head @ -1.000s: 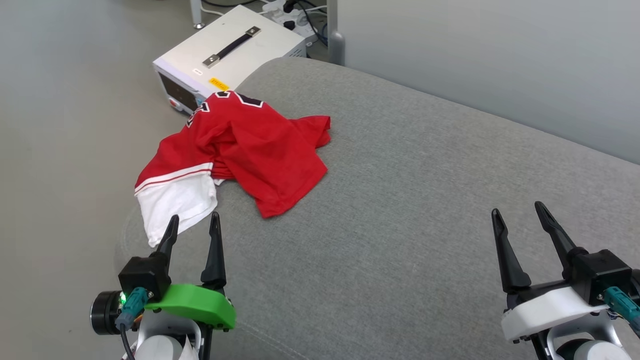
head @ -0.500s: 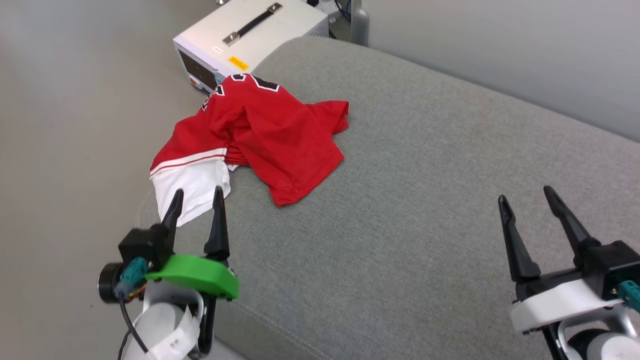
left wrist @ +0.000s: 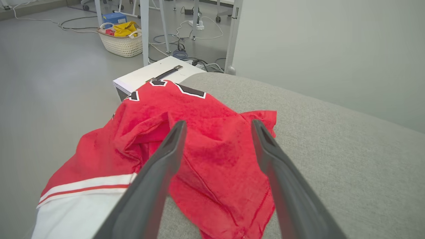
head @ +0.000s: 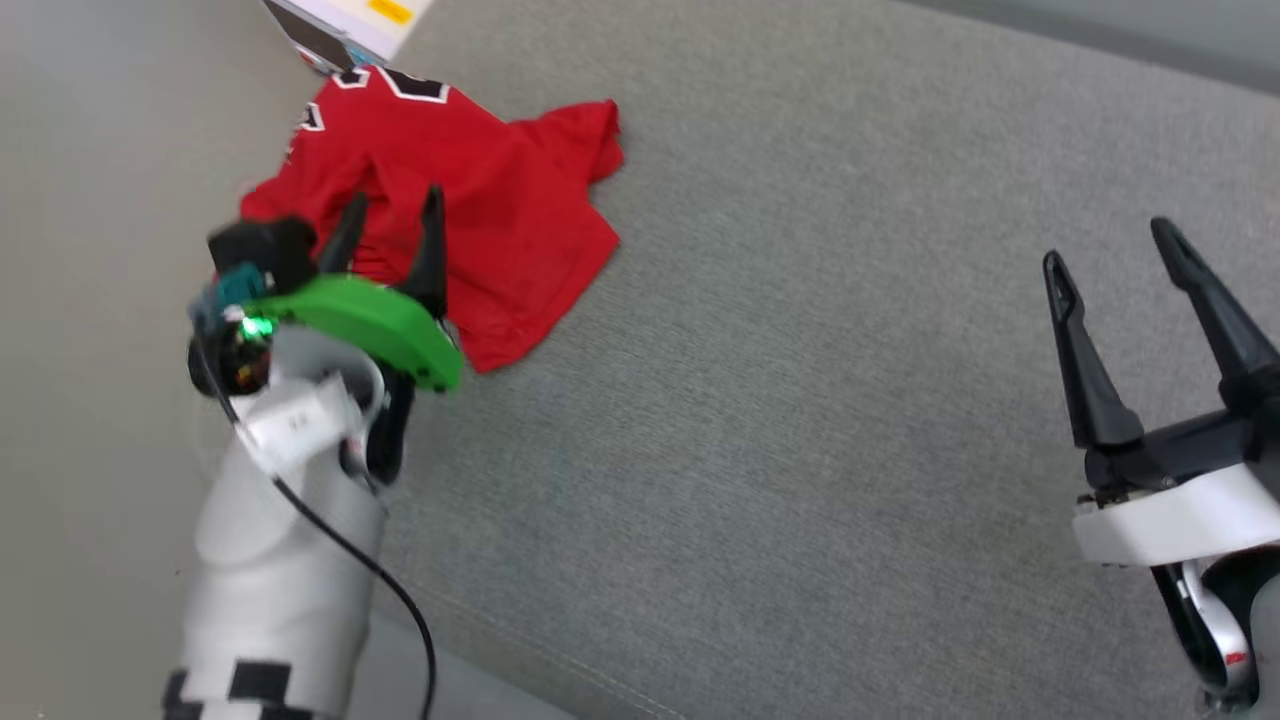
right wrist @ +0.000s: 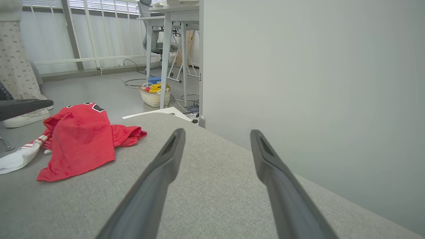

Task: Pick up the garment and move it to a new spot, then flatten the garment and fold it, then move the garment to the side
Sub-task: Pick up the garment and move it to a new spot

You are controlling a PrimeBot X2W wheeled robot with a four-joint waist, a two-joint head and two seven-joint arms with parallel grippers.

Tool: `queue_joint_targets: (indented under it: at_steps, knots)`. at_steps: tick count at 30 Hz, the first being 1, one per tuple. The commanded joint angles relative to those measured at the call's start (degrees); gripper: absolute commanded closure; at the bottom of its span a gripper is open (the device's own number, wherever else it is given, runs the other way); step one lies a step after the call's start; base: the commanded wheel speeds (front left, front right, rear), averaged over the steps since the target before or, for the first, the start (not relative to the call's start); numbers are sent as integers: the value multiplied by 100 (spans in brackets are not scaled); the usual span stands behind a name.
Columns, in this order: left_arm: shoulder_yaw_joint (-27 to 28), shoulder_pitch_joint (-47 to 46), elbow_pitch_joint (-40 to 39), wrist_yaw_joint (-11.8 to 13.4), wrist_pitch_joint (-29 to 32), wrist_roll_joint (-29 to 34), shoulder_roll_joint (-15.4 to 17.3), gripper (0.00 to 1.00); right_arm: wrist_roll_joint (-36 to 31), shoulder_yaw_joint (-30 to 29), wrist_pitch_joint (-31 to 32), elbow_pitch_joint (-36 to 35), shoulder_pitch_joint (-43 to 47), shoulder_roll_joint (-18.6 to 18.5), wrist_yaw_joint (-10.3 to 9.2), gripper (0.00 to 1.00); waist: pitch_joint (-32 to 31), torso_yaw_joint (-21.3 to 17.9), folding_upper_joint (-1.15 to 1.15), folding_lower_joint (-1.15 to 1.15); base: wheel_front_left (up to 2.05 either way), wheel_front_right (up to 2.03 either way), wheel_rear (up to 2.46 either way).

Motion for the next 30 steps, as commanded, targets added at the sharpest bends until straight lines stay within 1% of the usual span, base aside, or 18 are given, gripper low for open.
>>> queue_joint_targets:
  at_steps: [1,7,13,15,18,22,23,24,25,28,30]
  knots:
    - [-55,-339,183,-37,207,-97,121,0,81,27,-21,-76,-169,-62,-47,0,773,-527,0,-1,0,0,0]
    - [-225,-1276,997,-55,1242,-293,517,0,190,-32,-72,-35,-408,-210,-47,0,1267,-770,0,-1,0,0,0]
    - [-396,-1937,1855,-56,2223,-190,963,0,294,37,-157,60,-581,-301,-47,0,1519,-944,0,-1,0,0,0]
    - [-489,-2090,2115,-57,2518,-141,1066,0,327,50,-185,105,-617,-316,-47,0,1565,-983,0,-1,0,0,0]
    - [-618,-2249,2423,-59,2916,-113,1122,0,370,66,-204,155,-661,-331,-47,0,1610,-1018,0,-1,0,0,0]
    - [-788,-2355,2926,-61,3630,-152,1138,1,417,85,-232,199,-725,-349,-47,0,1622,-1074,0,-1,0,0,0]
    - [-785,-2358,3038,-61,3787,-201,1123,51,419,94,-246,202,-742,-344,-47,0,1612,-1099,0,-1,0,0,0]
    - [-764,-2363,3095,-58,3842,-242,1110,65,400,101,-278,200,-760,-347,-47,0,1600,-1120,0,-1,0,0,0]
    - [-782,-2370,3108,-51,3802,-234,1096,100,377,100,-343,192,-780,-348,-47,0,1576,-1132,0,-1,0,0,0]
    - [-839,-2343,3140,-10,3630,-200,1030,100,342,64,-454,245,-765,-314,-47,0,1446,-1134,0,-1,0,0,0]
    - [-831,-2329,3096,51,3329,-198,1011,100,335,41,-481,301,-723,-270,-47,0,1313,-1127,0,-1,0,0,0]
